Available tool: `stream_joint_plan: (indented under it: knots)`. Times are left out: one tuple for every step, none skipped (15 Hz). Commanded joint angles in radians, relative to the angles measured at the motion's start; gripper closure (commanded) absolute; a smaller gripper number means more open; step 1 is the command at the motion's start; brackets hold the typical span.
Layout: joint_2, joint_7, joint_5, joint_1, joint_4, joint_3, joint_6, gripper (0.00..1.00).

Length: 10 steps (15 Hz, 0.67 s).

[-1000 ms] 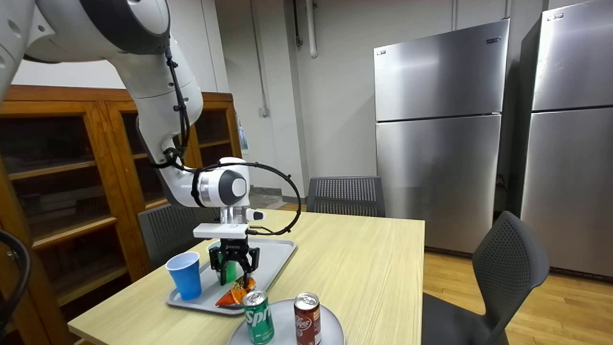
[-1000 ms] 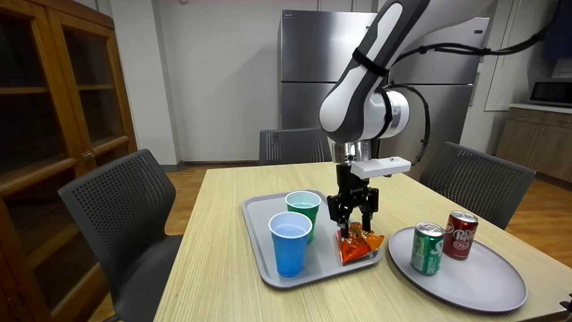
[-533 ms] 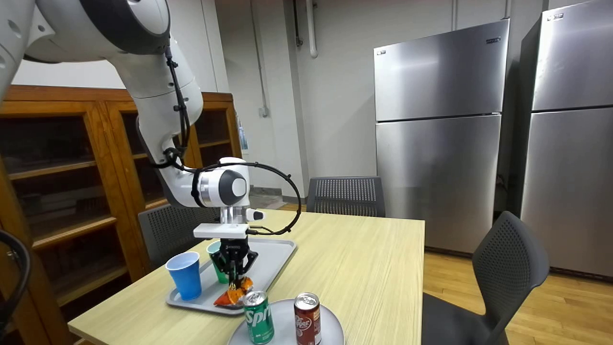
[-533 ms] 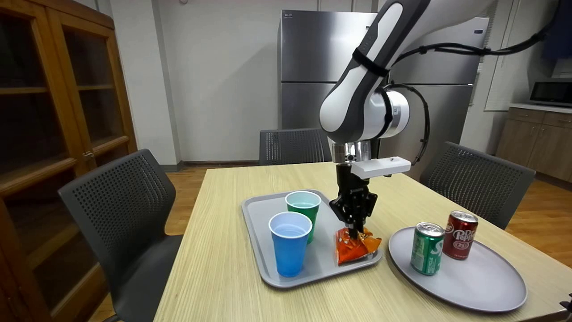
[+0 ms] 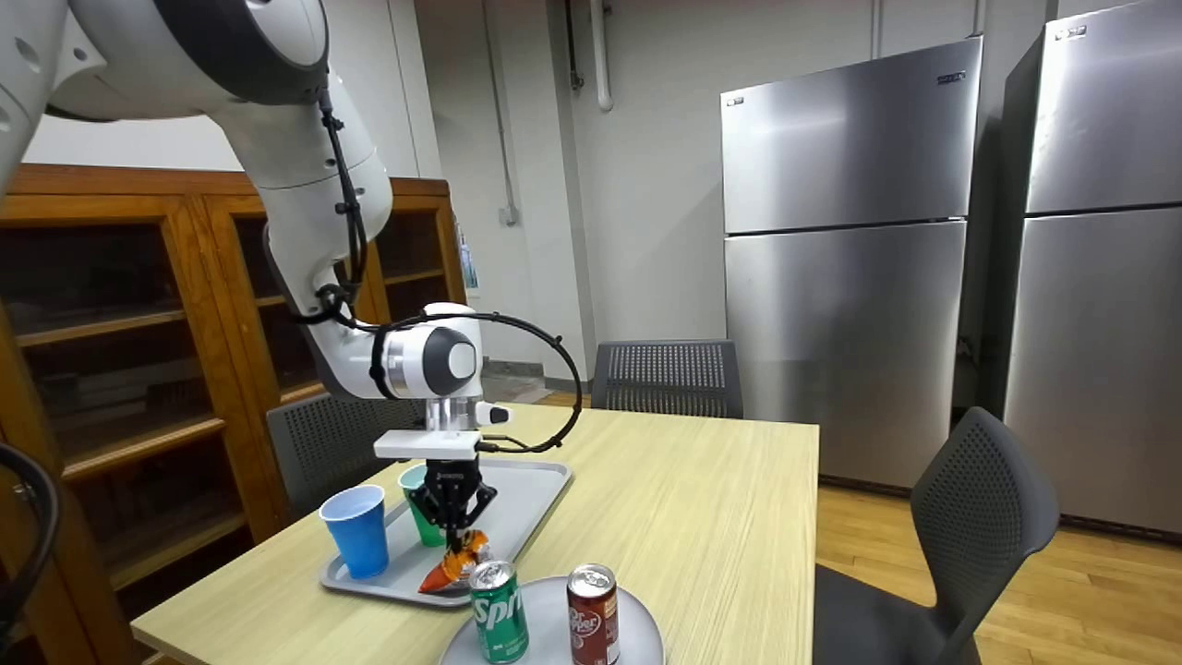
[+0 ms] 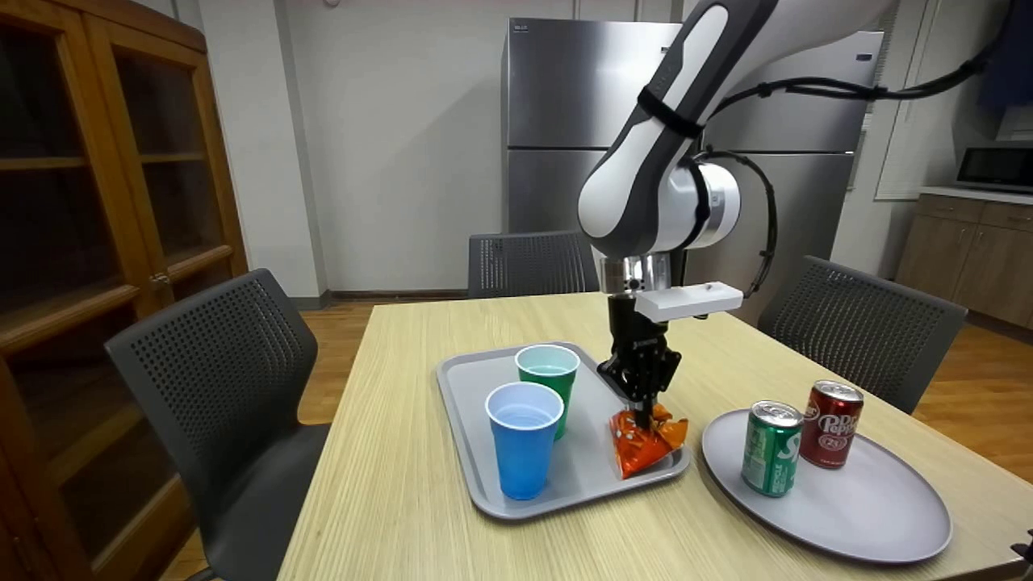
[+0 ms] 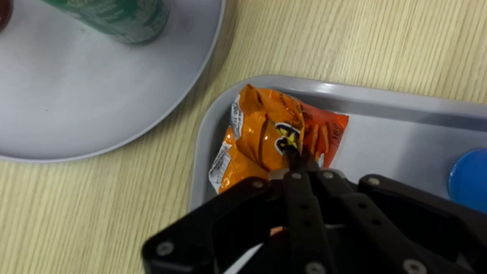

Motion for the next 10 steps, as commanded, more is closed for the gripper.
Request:
stream_joint_plan:
  knots:
    - [-0.029, 0.001, 0.0, -0.013, 0.011, 0.003, -0.043, 1.0]
    - [-0.04, 0.002, 0.004, -0.017, 0.013, 0.003, -0.053, 1.0]
    - [-0.051, 0.003, 0.007, -0.02, 0.013, 0.001, -0.058, 1.0]
    - [-0.063, 0.002, 0.011, -0.026, 0.014, 0.0, -0.057, 1.0]
    - [-0.071, 0.006, 0.008, -0.028, 0.017, -0.004, -0.056, 1.0]
    - [-0.079, 0.006, 0.008, -0.034, 0.02, -0.009, -0.057, 1.0]
    - [-0.087, 0.008, 0.007, -0.038, 0.023, -0.013, -0.059, 1.0]
    - [-0.095, 0.008, 0.009, -0.045, 0.027, -0.018, -0.059, 1.0]
    - [-0.1, 0.007, 0.011, -0.051, 0.032, -0.023, -0.06, 1.0]
    - [-0.105, 0.005, 0.011, -0.058, 0.037, -0.028, -0.061, 1.0]
